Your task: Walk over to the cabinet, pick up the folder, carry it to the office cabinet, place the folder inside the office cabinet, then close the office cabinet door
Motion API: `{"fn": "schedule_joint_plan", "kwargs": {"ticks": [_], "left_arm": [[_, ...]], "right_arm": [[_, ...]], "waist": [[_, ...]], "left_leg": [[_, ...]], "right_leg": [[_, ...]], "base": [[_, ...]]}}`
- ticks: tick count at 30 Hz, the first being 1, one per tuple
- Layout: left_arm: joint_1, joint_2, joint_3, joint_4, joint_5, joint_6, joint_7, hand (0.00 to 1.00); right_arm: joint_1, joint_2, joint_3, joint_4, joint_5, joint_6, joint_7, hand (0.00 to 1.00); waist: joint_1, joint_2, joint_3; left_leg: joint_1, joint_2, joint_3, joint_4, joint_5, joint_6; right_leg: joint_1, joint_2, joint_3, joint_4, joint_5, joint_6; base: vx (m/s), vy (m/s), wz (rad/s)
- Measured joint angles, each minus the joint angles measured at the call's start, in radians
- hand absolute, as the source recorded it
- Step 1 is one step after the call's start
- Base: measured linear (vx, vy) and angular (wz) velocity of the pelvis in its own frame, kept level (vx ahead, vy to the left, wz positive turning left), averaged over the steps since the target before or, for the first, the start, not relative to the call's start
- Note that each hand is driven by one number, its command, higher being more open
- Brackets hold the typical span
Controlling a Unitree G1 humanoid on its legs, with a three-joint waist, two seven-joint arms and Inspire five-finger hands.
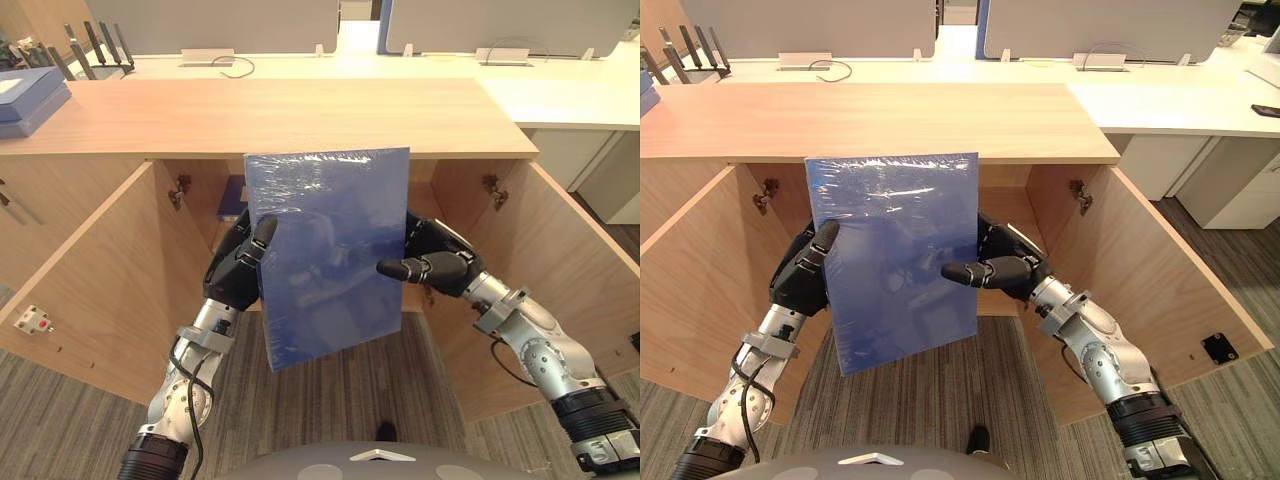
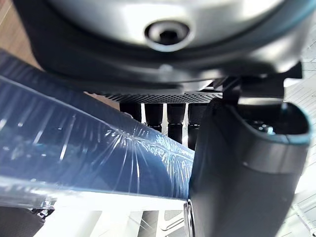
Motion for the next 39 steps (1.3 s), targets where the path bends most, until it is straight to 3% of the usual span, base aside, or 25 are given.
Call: {"fn": "schedule_joint_plan", "kwargs": {"ticks": [6,18,21,23,26,39], "left_arm": [[0.0,-0.034,0.016,0.0,0.0,-0.003,0.013,0.0],[0.0,-0.037,0.021,0.0,0.001,0.005,0.013,0.0],[-0.001,0.018,0.003,0.002,0.001,0.015,0.003,0.0],[-0.013,0.097,-0.036,0.014,0.005,0.033,-0.025,0.0],[-0.018,0.163,-0.053,0.037,0.001,0.054,-0.042,0.0],[-0.04,0.305,-0.157,0.041,-0.016,0.084,-0.058,0.0]], "right_arm": [[0.001,0.047,-0.014,0.0,0.003,-0.025,-0.014,1.0],[0.008,0.032,-0.004,0.0,0.031,-0.03,-0.014,1.0],[0.005,-0.029,0.037,0.0,0.032,-0.013,-0.014,1.0],[0.002,-0.134,0.113,0.0,0.031,0.022,-0.013,1.0],[0.002,-0.192,0.162,0.004,0.045,0.067,-0.012,1.0],[0.002,-0.329,0.275,0.014,0.068,0.122,-0.012,1.0]], "waist": [[0.004,0.01,-0.012],[0.003,0.013,-0.017],[0.004,0.013,-0.018],[0.004,0.011,-0.022],[-0.002,0.01,-0.023],[-0.006,0.008,-0.025]], "left_leg": [[-0.006,0.001,-0.003,0.011,-0.004,0.001],[-0.021,0.006,-0.01,0.036,-0.01,-0.001],[-0.022,0.006,-0.01,0.039,-0.01,-0.001],[-0.023,0.007,-0.01,0.04,-0.011,-0.001],[-0.023,0.007,-0.009,0.042,-0.011,-0.001],[-0.023,0.007,-0.006,0.042,-0.011,-0.002]], "right_leg": [[0.0,0.0,-0.001,0.0,0.002,-0.001],[0.0,0.002,-0.004,0.0,0.006,-0.006],[0.0,0.002,-0.005,0.0,0.006,-0.007],[0.0,0.001,-0.005,0.0,0.006,-0.007],[0.0,0.001,-0.004,0.0,0.007,-0.008],[0.0,0.001,-0.003,0.0,0.007,-0.008]], "base": [[-0.05,0.026,0.01],[-0.05,0.023,0.01],[-0.05,0.026,0.0],[-0.05,0.037,0.0],[-0.04,0.031,-0.01],[-0.03,0.024,0.0]]}}
